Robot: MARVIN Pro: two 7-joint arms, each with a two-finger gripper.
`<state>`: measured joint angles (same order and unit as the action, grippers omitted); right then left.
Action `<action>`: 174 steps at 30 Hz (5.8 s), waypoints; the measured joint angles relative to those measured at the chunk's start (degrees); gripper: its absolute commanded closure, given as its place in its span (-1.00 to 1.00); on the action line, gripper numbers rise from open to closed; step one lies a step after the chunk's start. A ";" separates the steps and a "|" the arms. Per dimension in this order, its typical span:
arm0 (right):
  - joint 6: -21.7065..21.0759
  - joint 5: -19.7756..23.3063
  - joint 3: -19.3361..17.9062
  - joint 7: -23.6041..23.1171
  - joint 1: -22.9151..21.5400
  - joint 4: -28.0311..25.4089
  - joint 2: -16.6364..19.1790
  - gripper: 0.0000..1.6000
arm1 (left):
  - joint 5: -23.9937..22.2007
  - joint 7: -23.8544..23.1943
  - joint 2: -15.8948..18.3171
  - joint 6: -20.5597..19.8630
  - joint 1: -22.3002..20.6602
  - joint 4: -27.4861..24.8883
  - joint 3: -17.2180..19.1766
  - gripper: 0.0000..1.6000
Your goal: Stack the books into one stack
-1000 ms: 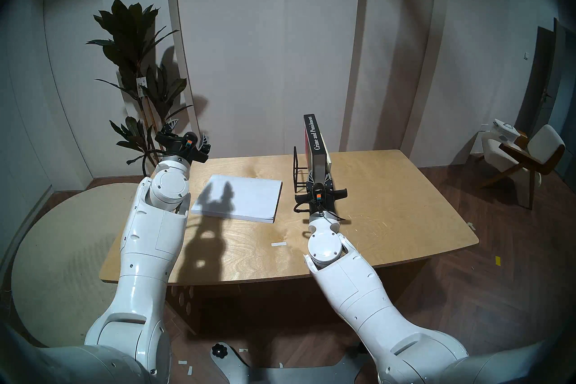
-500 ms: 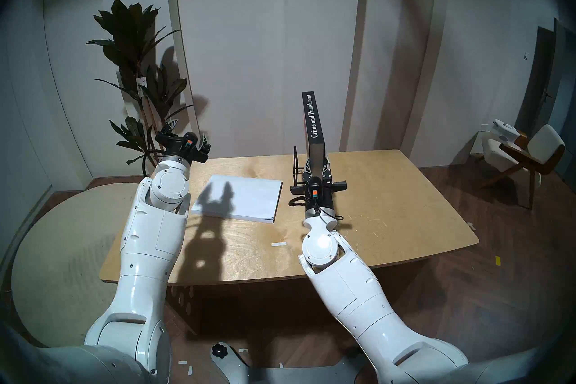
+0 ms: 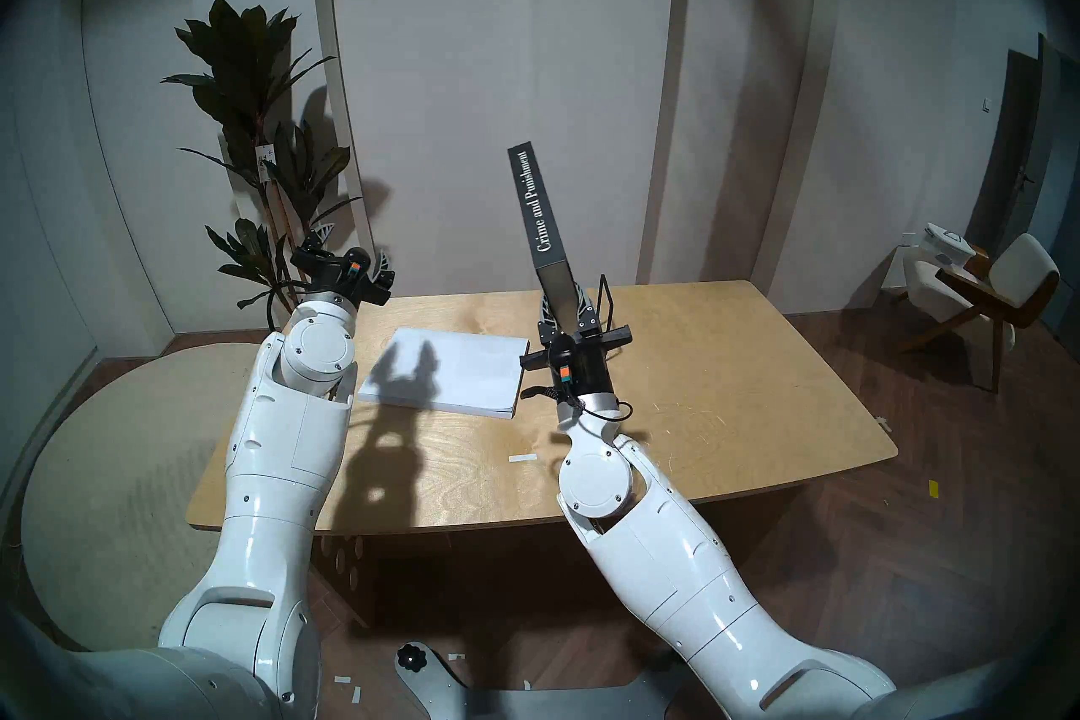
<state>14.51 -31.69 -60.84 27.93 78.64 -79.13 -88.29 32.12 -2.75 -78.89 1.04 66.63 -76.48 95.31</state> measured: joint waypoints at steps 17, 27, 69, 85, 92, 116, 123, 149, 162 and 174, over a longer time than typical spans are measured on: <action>-9.35 -10.70 5.37 -7.88 -0.05 -0.32 5.79 1.00 | 0.00 0.00 0.00 0.00 0.00 -0.01 0.00 -1.00; -8.31 -14.35 8.20 -7.91 -1.50 1.94 7.31 1.00 | 0.01 0.00 0.00 0.00 0.01 -0.01 0.00 -1.00; -15.59 -14.03 14.21 -31.37 -11.67 9.99 4.79 1.00 | 0.01 0.00 0.00 0.00 0.02 -0.01 0.00 -1.00; -22.24 -11.98 14.10 -41.39 -12.38 8.36 5.21 -1.00 | 0.01 0.00 0.01 0.00 0.02 -0.02 0.00 -1.00; -25.89 -9.96 12.76 -45.83 -10.57 3.71 6.42 -1.00 | 0.01 0.00 0.01 0.00 0.02 -0.02 0.00 -1.00; -44.29 6.00 1.05 -52.53 -8.33 -1.00 -0.10 -1.00 | 0.02 0.04 0.01 0.03 0.02 -0.01 0.00 -1.00; -47.11 7.30 1.01 -54.70 -6.88 -3.64 -0.12 -1.00 | 0.02 0.04 0.01 0.02 0.02 -0.02 0.00 -1.00; -35.03 12.14 -11.26 -35.17 0.82 -20.62 -3.45 -1.00 | 0.04 0.10 0.01 0.06 0.03 0.05 0.00 -1.00; -26.86 14.63 -17.60 -24.72 7.15 -30.05 -3.22 -1.00 | 0.05 0.14 0.01 0.08 0.03 0.05 0.00 -1.00; -25.29 19.04 -28.51 -19.71 16.38 -39.46 -2.69 -1.00 | 0.05 0.16 0.01 0.08 0.03 0.05 -0.02 -1.00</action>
<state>-10.78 -12.65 -89.35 8.22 95.02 -118.59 -90.98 32.17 -2.60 -78.88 1.12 66.66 -76.43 95.29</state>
